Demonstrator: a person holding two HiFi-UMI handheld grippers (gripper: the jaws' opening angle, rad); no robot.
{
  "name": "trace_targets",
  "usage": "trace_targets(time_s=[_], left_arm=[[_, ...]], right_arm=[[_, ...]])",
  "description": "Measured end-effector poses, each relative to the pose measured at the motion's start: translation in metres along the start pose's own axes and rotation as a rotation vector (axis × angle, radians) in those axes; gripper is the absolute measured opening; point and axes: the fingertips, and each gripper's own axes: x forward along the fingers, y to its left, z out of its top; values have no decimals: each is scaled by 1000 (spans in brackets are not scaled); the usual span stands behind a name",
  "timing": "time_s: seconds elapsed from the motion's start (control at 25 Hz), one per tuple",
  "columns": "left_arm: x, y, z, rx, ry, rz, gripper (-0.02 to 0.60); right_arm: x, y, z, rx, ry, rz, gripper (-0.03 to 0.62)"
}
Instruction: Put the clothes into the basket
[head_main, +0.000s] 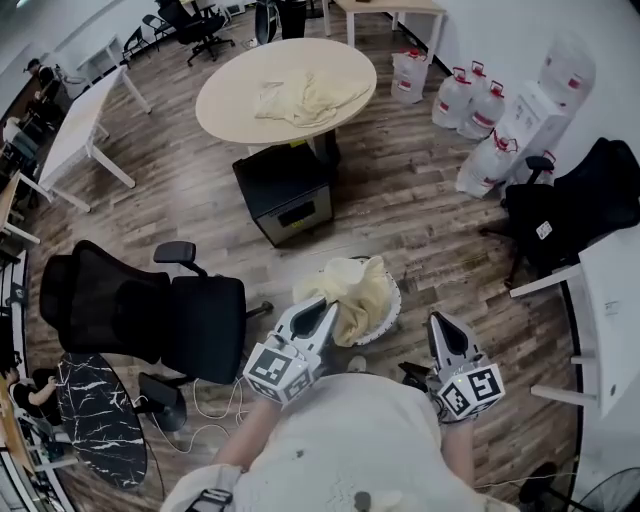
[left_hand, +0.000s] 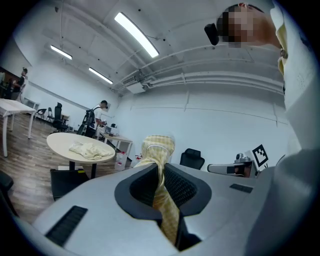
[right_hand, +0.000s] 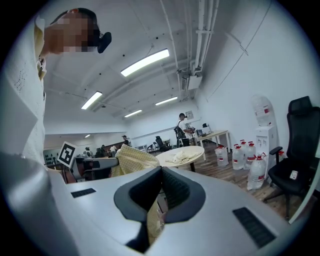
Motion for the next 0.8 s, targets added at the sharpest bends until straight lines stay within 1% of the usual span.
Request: trace_targets(time_s=[0.16,0.32,0.56,0.8], left_arm=[[14,11,0,6,42,-94,54],[31,22,6,14,56,-168,54],[48,38,8,-1,80,-253,54],[60,63,7,-13,109,-312,54]], right_arm=[[8,1,3,18,-22,-85,9],[14,1,4,38,-29,-152,10],[26,5,2,47,-28,-238,9],[43,6,1,44,-39,-312,9]])
